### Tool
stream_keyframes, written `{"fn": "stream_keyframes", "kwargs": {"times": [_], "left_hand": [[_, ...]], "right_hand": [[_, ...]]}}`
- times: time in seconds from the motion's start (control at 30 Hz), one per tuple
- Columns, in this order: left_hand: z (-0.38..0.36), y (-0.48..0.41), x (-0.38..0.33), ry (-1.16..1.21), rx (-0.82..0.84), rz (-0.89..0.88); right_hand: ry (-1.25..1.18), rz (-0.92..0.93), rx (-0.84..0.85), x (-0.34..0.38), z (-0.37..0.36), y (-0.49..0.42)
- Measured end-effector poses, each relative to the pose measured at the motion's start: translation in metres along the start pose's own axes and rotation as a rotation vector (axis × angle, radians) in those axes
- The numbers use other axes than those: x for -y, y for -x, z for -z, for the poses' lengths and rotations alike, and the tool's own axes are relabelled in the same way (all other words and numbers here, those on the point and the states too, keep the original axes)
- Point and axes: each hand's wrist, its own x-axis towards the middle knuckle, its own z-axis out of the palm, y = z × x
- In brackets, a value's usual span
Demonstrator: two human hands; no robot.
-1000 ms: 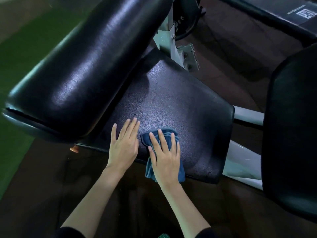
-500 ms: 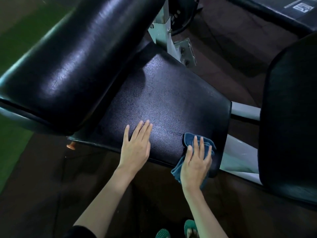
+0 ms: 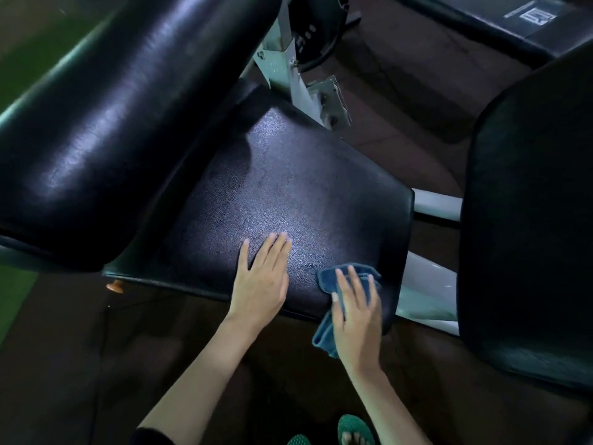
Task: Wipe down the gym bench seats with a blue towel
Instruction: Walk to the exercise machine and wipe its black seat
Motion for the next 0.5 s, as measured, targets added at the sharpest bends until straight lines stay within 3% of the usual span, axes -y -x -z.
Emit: {"fn": "stream_keyframes", "kwargs": {"times": [0.2, 0.33, 0.43, 0.5], "left_hand": [[-0.007, -0.008, -0.019, 0.004, 0.086, -0.015], [-0.011, -0.008, -0.021, 0.023, 0.089, 0.004], [-0.013, -0.009, -0.02, 0.036, 0.067, 0.006], [-0.013, -0.01, -0.02, 0.046, 0.055, 0.012]], "right_hand": [[-0.226, -0.363, -0.124, -0.029, 0.008, -0.001], [-0.189, -0.513, -0.152, -0.014, 0.005, -0.007], [-0.144, -0.422, -0.189, 0.015, -0.001, -0.02], [-0.122, -0.287, -0.119, 0.037, -0.004, -0.026]]}}
